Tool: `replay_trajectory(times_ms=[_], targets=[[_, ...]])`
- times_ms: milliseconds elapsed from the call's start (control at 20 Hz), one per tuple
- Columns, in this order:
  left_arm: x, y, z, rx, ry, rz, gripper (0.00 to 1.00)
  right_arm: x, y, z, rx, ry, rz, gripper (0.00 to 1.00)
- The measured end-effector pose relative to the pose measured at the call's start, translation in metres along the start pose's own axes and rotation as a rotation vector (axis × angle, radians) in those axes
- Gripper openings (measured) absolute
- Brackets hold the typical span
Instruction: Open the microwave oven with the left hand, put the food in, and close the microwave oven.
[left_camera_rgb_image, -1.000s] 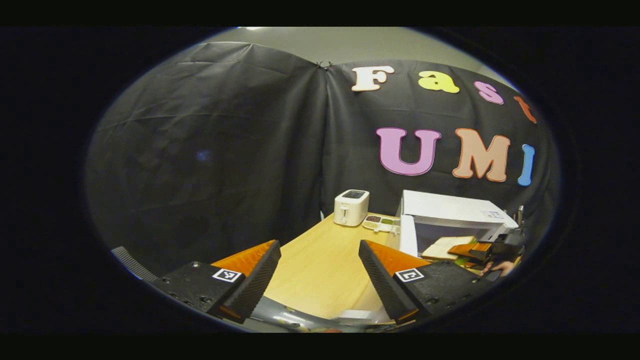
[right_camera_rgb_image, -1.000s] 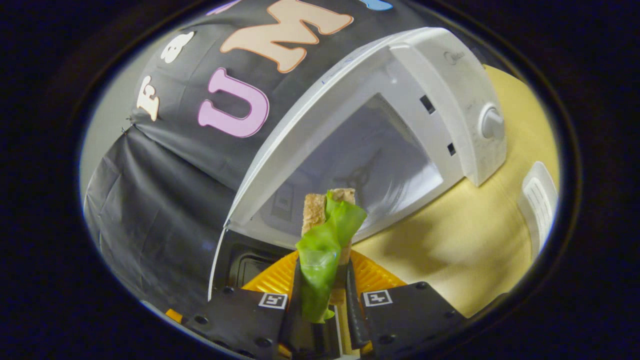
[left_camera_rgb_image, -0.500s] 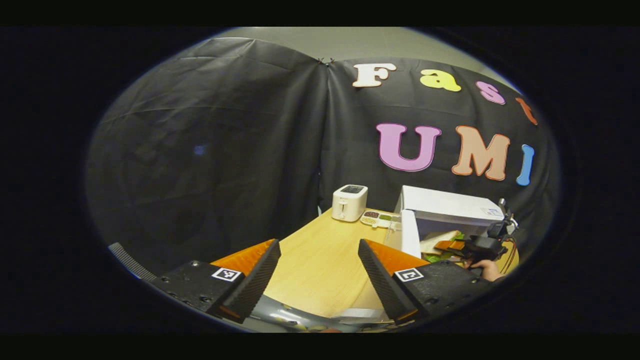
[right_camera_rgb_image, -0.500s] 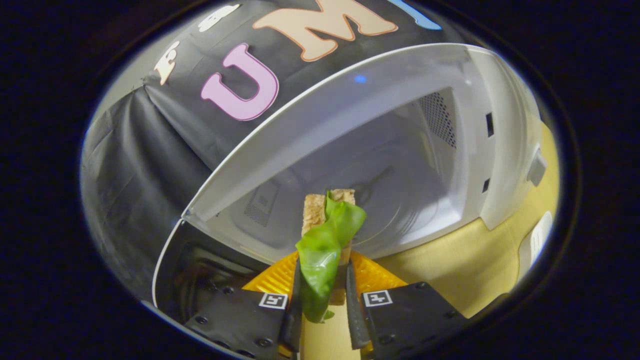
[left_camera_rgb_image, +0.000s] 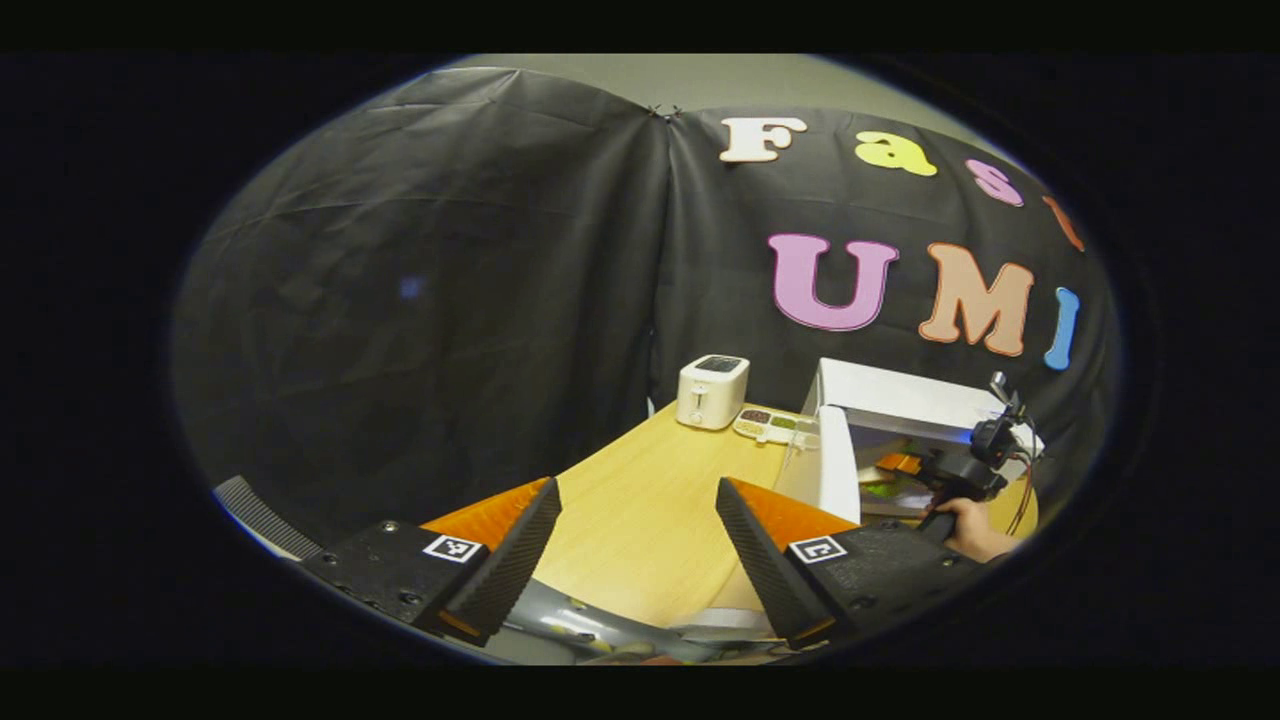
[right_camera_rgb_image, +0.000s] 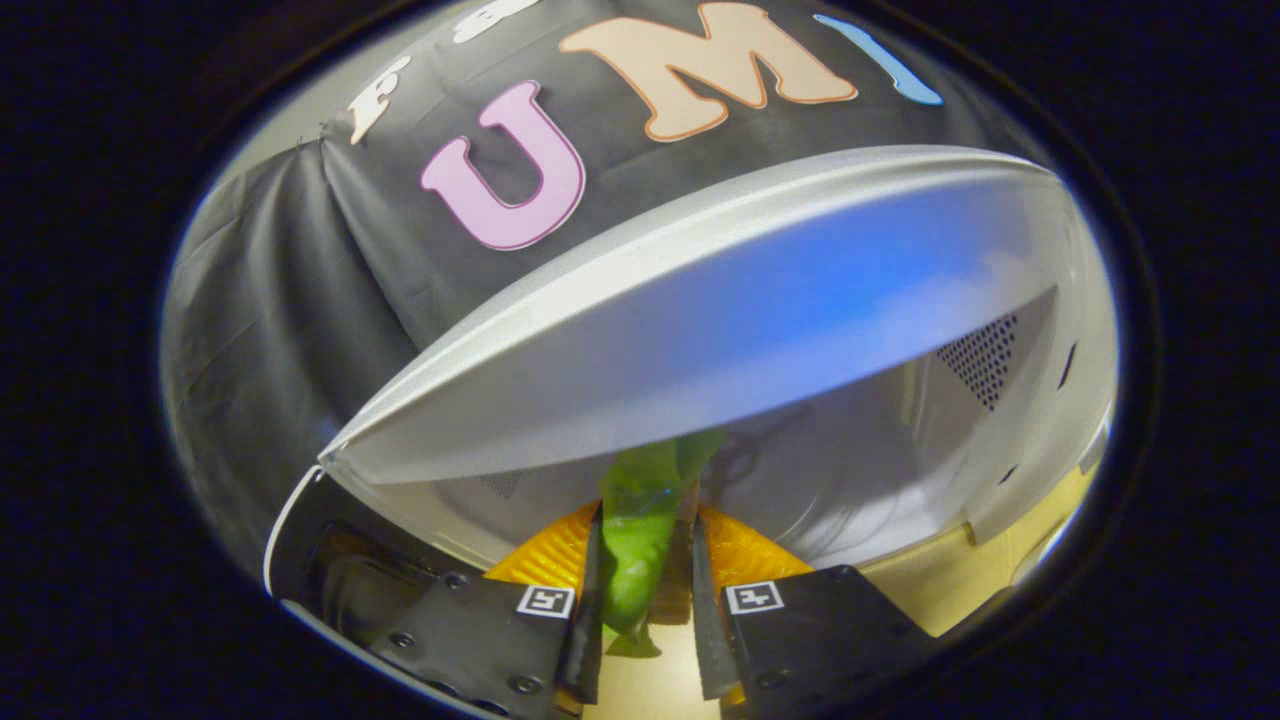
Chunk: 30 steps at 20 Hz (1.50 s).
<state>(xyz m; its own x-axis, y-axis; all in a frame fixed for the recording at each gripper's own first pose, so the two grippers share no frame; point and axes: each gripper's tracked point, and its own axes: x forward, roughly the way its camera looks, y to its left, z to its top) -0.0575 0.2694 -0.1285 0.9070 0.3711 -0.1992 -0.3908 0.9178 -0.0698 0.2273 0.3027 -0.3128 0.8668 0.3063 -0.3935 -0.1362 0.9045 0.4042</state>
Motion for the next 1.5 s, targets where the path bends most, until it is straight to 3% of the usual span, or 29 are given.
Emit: replay_trajectory(times_ms=[200,250,350,400,450,550,600,650,700,800,900,950,1000,1050,1100,1150,1250,1350,1450,1500], targets=[[0.000,0.001,0.000,0.016,0.006,0.010,0.92,0.015,-0.023,0.014,0.018,-0.036,-0.074,0.33],[0.001,0.001,0.000,0.020,0.006,0.009,0.92,0.018,-0.029,0.014,0.014,-0.034,-0.091,0.40],[0.002,-0.001,0.001,0.032,0.007,0.006,0.96,0.021,-0.039,0.015,-0.023,-0.049,-0.133,0.42],[0.001,-0.001,0.000,0.037,0.007,0.005,0.96,0.020,-0.042,0.014,-0.035,-0.047,-0.139,0.51],[0.001,-0.001,0.000,0.040,0.008,0.005,0.92,0.019,-0.045,0.014,-0.050,-0.052,-0.161,0.51],[0.002,-0.001,0.000,0.040,0.009,0.001,0.99,0.017,-0.061,0.016,-0.118,-0.068,-0.243,0.60],[0.003,-0.002,0.000,0.040,0.008,-0.002,0.96,0.014,-0.071,0.014,-0.170,-0.064,-0.282,0.72],[0.003,-0.003,0.000,0.039,0.008,-0.005,0.96,0.017,-0.076,0.011,-0.197,-0.047,-0.280,0.73],[0.004,-0.003,0.000,0.039,0.010,-0.008,0.92,0.013,-0.077,0.007,-0.214,-0.033,-0.278,0.81],[0.004,-0.003,-0.002,0.033,0.011,-0.015,0.96,0.009,-0.081,0.010,-0.238,-0.043,-0.291,1.00],[0.007,-0.003,-0.005,0.029,0.023,-0.019,0.96,-0.001,-0.082,0.017,-0.260,-0.072,-0.310,1.00],[0.007,-0.003,-0.005,0.029,0.026,-0.020,0.96,-0.007,-0.082,0.019,-0.272,-0.081,-0.314,0.95],[0.006,-0.003,-0.006,0.028,0.027,-0.023,0.92,-0.014,-0.080,0.022,-0.284,-0.088,-0.313,0.98],[0.007,-0.004,-0.006,0.028,0.029,-0.026,0.96,-0.021,-0.080,0.024,-0.294,-0.091,-0.316,0.97],[0.008,-0.004,-0.008,0.031,0.033,-0.033,0.96,-0.030,-0.080,0.025,-0.299,-0.090,-0.320,0.92],[0.009,-0.006,-0.008,0.035,0.038,-0.040,0.92,-0.037,-0.078,0.027,-0.302,-0.093,-0.315,0.97],[0.008,-0.010,-0.011,0.038,0.048,-0.065,0.96,-0.052,-0.074,0.030,-0.306,-0.095,-0.302,0.93],[0.008,-0.014,-0.012,0.041,0.053,-0.091,0.96,-0.072,-0.065,0.033,-0.302,-0.103,-0.282,0.98],[0.007,-0.020,-0.012,0.049,0.052,-0.119,0.92,-0.091,-0.057,0.035,-0.315,-0.118,-0.266,0.93],[0.007,-0.024,-0.012,0.052,0.049,-0.136,0.84,-0.099,-0.054,0.037,-0.319,-0.126,-0.264,0.97]])
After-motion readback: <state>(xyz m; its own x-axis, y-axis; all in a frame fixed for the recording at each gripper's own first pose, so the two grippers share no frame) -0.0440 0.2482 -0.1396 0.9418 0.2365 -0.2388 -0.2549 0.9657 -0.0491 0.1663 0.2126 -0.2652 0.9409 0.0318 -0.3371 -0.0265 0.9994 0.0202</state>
